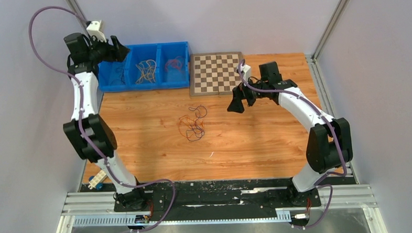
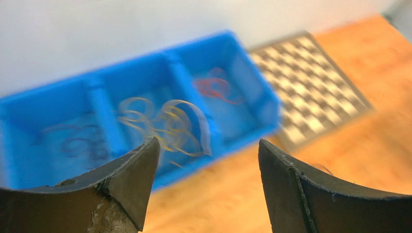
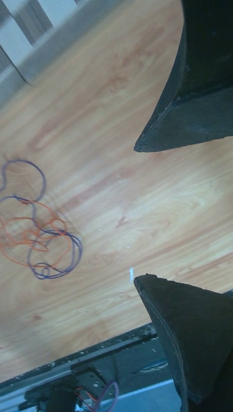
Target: Untangle the cables
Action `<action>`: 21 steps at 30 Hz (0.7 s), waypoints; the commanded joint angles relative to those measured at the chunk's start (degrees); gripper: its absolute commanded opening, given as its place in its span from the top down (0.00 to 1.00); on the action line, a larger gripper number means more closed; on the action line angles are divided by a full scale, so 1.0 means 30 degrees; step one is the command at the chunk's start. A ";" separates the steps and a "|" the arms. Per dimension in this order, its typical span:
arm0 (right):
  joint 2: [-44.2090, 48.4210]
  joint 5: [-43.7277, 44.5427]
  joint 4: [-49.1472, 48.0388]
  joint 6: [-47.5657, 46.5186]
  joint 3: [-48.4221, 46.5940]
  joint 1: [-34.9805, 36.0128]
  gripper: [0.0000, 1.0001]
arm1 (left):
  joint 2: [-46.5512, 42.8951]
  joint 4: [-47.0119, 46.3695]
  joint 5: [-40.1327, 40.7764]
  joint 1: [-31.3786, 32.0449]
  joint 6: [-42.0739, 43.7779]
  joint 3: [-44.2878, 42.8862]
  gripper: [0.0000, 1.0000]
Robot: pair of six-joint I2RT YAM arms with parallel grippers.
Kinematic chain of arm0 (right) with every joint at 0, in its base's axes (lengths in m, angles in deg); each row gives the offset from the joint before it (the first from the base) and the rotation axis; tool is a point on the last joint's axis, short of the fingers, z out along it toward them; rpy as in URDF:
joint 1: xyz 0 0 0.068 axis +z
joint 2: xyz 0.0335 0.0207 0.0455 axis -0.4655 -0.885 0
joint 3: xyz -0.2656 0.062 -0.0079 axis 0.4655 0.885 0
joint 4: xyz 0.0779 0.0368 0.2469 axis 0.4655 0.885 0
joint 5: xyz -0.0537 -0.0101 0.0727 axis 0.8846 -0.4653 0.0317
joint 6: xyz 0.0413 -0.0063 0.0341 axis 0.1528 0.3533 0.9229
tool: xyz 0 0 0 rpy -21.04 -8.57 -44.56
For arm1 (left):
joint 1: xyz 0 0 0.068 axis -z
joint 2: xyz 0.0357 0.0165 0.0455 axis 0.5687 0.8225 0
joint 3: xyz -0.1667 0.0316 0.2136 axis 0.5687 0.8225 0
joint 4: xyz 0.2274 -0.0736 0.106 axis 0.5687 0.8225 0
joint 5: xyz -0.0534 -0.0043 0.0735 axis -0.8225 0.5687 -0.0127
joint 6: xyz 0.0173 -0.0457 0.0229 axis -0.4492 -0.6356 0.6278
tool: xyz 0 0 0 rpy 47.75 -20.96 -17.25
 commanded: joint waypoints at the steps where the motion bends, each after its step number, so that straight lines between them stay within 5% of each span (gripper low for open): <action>1: 0.0367 -0.1411 0.0761 -0.0641 0.1176 0.0094 0.07 | -0.4324 0.5834 -0.4114 0.2580 0.4042 0.4785 0.19; 9: -0.3191 -0.1393 -0.0469 0.1583 -0.0789 0.1990 0.17 | -0.9010 0.2827 -0.4142 0.7405 0.1850 1.5433 0.24; 21: -0.9746 0.2208 -0.3057 0.5764 -0.6609 0.4832 0.22 | -0.6748 -0.0146 -0.3239 0.8327 -0.2994 1.8067 0.25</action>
